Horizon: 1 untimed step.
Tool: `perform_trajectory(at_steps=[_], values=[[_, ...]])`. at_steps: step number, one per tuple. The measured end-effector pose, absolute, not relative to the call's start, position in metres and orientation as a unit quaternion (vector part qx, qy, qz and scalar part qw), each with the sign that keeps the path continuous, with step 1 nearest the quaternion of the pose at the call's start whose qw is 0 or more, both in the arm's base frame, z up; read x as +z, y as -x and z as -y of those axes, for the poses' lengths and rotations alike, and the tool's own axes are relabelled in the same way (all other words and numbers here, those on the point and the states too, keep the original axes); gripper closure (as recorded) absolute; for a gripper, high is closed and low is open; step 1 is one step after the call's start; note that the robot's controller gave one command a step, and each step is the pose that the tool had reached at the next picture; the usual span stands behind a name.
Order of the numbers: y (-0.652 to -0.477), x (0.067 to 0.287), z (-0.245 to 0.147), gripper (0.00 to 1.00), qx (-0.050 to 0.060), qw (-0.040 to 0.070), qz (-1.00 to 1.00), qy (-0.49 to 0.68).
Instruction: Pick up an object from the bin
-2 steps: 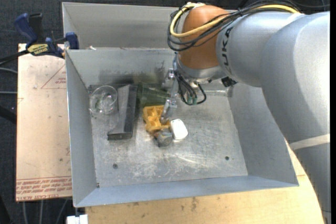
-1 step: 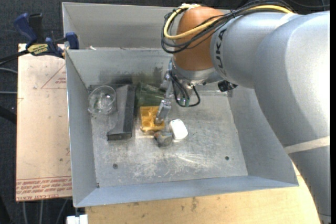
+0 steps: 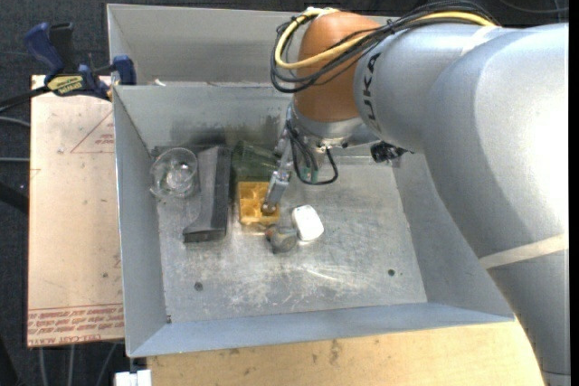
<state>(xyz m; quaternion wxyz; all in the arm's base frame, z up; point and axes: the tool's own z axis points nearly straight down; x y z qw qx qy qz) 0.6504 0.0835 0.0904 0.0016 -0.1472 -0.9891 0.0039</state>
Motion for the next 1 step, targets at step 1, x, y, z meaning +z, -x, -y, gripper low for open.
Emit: perform_trajectory(at_steps=[1], values=[[-0.6504,0.0904,-0.0835,1.0,0.004,0.002,0.989,0.147]])
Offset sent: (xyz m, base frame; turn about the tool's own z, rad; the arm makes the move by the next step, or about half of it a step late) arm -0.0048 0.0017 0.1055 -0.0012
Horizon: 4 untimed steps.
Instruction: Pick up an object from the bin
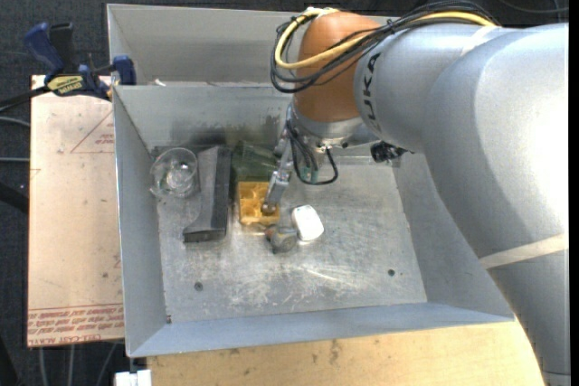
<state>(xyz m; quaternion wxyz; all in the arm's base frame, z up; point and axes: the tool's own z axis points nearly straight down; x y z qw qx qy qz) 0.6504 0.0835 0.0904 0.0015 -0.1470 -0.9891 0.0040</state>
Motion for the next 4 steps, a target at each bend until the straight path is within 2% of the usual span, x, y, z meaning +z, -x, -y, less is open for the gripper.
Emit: perform_trajectory(at_steps=[1,2,3,4], values=[[-0.646,0.103,-0.084,1.0,0.003,0.002,0.989,0.148],[-0.651,0.139,-0.087,1.0,-0.001,-0.004,0.99,0.144],[-0.635,0.174,-0.094,1.0,0.001,0.004,0.99,0.14],[-0.641,0.202,-0.095,1.0,-0.001,-0.004,0.99,0.138]])
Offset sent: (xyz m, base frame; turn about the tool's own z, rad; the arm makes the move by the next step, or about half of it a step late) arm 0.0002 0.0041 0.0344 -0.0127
